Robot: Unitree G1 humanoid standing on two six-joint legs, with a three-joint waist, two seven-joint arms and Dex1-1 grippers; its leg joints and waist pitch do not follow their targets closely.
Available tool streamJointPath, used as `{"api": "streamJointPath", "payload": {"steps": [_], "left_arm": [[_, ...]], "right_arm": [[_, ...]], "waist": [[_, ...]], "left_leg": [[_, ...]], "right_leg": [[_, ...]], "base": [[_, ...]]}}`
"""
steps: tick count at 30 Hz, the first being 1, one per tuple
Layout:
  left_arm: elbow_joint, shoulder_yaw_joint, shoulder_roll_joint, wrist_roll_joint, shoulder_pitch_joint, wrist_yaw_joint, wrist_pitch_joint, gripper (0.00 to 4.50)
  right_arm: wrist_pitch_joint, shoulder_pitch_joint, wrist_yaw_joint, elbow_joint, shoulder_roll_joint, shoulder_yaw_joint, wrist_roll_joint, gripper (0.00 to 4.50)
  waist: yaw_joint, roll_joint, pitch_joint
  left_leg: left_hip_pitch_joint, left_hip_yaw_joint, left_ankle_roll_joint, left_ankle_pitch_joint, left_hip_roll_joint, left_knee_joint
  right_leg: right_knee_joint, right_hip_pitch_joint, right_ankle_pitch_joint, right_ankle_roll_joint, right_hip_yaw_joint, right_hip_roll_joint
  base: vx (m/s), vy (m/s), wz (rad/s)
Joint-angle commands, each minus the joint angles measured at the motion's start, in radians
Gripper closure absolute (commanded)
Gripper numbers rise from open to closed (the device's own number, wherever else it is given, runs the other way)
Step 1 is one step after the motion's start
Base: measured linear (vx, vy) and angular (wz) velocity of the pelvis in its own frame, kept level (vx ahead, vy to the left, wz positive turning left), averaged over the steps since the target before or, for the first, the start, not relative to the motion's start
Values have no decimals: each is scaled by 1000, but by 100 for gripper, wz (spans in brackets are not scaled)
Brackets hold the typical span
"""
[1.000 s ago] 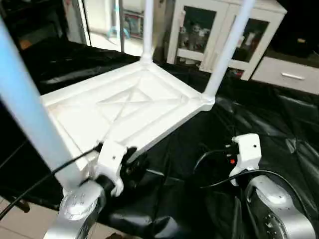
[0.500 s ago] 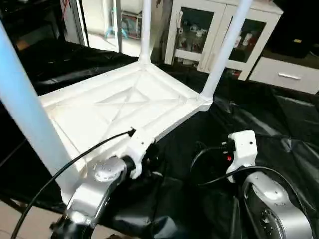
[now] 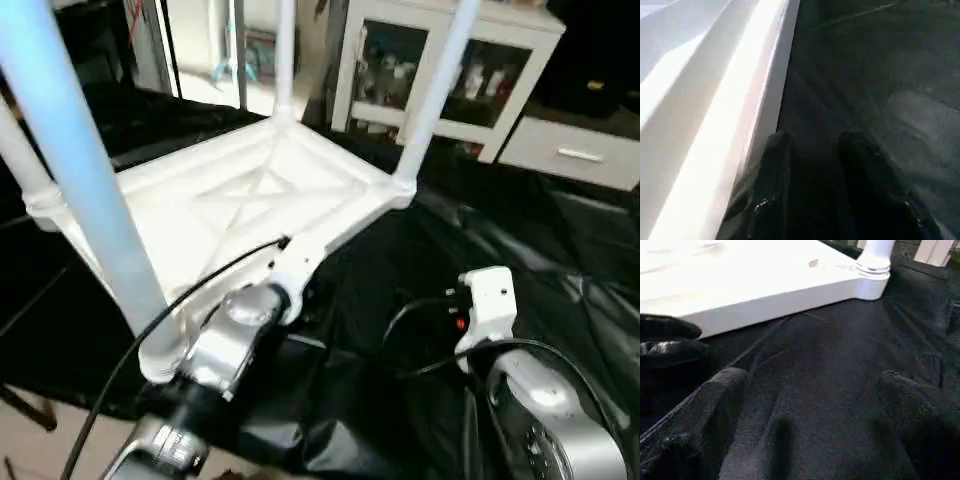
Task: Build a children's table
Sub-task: Rotate table base
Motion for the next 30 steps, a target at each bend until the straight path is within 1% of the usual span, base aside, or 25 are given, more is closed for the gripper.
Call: {"api": "streamJointPath", "payload": {"steps": [1,2,5,6,7,8,9,10,12,14,15,16,17,18,19,21,22,23,24,25,26,27,28,29,30], "left_arm": [[38,12,-8,12,-47,32,-38,275],[113,22,-12,26,-91,64,-77,275],[215,31,-8,44,-142,91,-127,275],[258,35,-5,51,-161,103,-146,275],[294,39,0,55,-176,113,-159,275],[350,45,10,63,-198,133,-184,275],[367,46,14,66,-205,141,-194,275],[378,47,16,67,-209,146,-201,275],[395,57,21,63,-217,155,-227,275],[391,79,19,46,-225,161,-292,275],[343,101,1,10,-215,133,-302,275],[274,124,-26,-42,-198,85,-325,275],[147,139,-61,-112,-156,18,-296,275],[120,140,-69,-129,-147,3,-288,275],[68,134,-79,-151,-125,-20,-285,275],[-65,112,-91,-205,-66,-65,-243,275],[-140,93,-90,-229,-29,-88,-230,275],[-283,53,-69,-277,51,-131,-188,275],[-290,50,-66,-277,56,-132,-186,275],[-335,35,-50,-282,87,-137,-180,275],[-383,21,-28,-291,124,-144,-170,275],[-428,13,-8,-301,160,-150,-161,275],[-481,9,18,-305,205,-150,-154,275],[-559,18,47,-310,269,-160,-136,275],[-581,22,55,-312,287,-161,-128,275]], "right_arm": [[16,-4,-6,-18,-4,-20,-7,0],[17,-4,-8,-18,-4,-24,-7,0],[16,-5,-10,-16,-2,-26,-8,0],[17,-5,-11,-16,-1,-25,-8,0],[17,-6,-12,-16,-1,-25,-9,0],[18,-5,-13,-17,0,-24,-9,0],[18,-6,-14,-17,0,-23,-9,0],[18,-6,-14,-17,0,-23,-9,0],[18,-6,-14,-18,-1,-22,-8,0],[19,-5,-15,-21,0,-22,-7,0],[19,-5,-14,-22,0,-24,-6,0],[19,-3,-14,-23,1,-24,-5,0],[19,1,-14,-27,1,-22,-5,0],[19,3,-14,-29,2,-22,-5,0],[19,3,-13,-30,2,-22,-4,0],[19,4,-12,-31,2,-22,-3,0],[19,4,-12,-31,2,-22,-1,0],[18,3,-11,-31,2,-23,0,0],[18,3,-11,-31,2,-22,0,0],[17,3,-10,-30,2,-22,0,0],[16,4,-9,-31,2,-20,-1,0],[14,4,-7,-32,1,-19,0,0],[13,4,-7,-33,2,-19,2,0],[12,3,-5,-33,1,-20,4,0],[11,3,-4,-33,1,-20,4,0]], "waist": [[1,8,-48],[2,7,-49],[3,6,-51],[1,5,-53],[1,5,-54],[1,5,-56],[1,4,-57],[0,4,-58],[2,7,-60],[4,9,-63],[5,10,-64],[9,8,-64],[13,8,-63],[16,8,-63],[21,8,-60],[30,8,-55],[30,8,-51],[28,8,-49],[30,9,-49],[24,9,-47],[20,11,-45],[18,11,-43],[18,14,-43],[11,12,-39],[11,12,-39]], "left_leg": [[28,-55,-58,-405,67,-93],[26,-54,-54,-394,68,-94],[23,-53,-45,-371,67,-93],[17,-55,-41,-353,68,-95],[15,-54,-35,-337,66,-94],[17,-53,-29,-324,66,-92],[17,-53,-27,-315,67,-91],[13,-53,-19,-291,68,-91],[15,-51,-8,-256,70,-89],[19,-46,10,-217,71,-85],[21,-46,13,-205,72,-83],[21,-43,21,-180,74,-82],[22,-40,26,-167,77,-81],[24,-41,24,-161,82,-82],[27,-34,26,-169,80,-81],[27,-32,19,-206,81,-84],[27,-33,4,-253,81,-89],[27,-35,-15,-297,81,-92],[27,-40,-25,-312,85,-95],[26,-40,-40,-343,82,-97],[26,-40,-51,-371,78,-98],[27,-41,-55,-383,77,-98],[28,-44,-66,-398,77,-99],[25,-47,-70,-418,78,-103],[25,-47,-70,-418,78,-103]], "right_leg": [[-94,18,-445,-73,44,-77],[-92,19,-423,-79,44,-77],[-88,22,-383,-89,44,-77],[-84,29,-366,-94,44,-80],[-84,29,-355,-95,43,-79],[-81,29,-331,-101,44,-79],[-79,30,-314,-108,45,-80],[-73,34,-275,-122,44,-80],[-65,35,-210,-149,44,-79],[-56,36,-127,-187,44,-77],[-53,35,-104,-196,44,-76],[-48,37,-67,-221,44,-80],[-45,37,-43,-243,44,-80],[-42,40,-33,-257,44,-85],[-45,32,-37,-267,43,-80],[-48,33,-97,-254,45,-82],[-56,31,-165,-232,46,-80],[-61,30,-231,-206,46,-81],[-62,32,-253,-197,47,-85],[-66,28,-300,-166,47,-79],[-73,23,-345,-137,47,-76],[-76,21,-366,-125,47,-74],[-77,20,-391,-108,47,-75],[-80,21,-417,-97,47,-75],[-80,21,-417,-97,47,-75]], "base": [[0,0,0],[0,0,0],[0,0,0],[0,0,0],[0,0,0],[0,0,0],[0,0,0],[0,0,0],[0,0,0],[0,0,0],[0,0,0],[0,0,0],[0,0,0],[0,0,0],[0,0,0],[0,0,0],[0,0,0],[0,0,0],[0,0,0],[0,0,0],[0,0,0],[0,0,0],[0,0,0],[0,0,0],[0,0,0]]}}
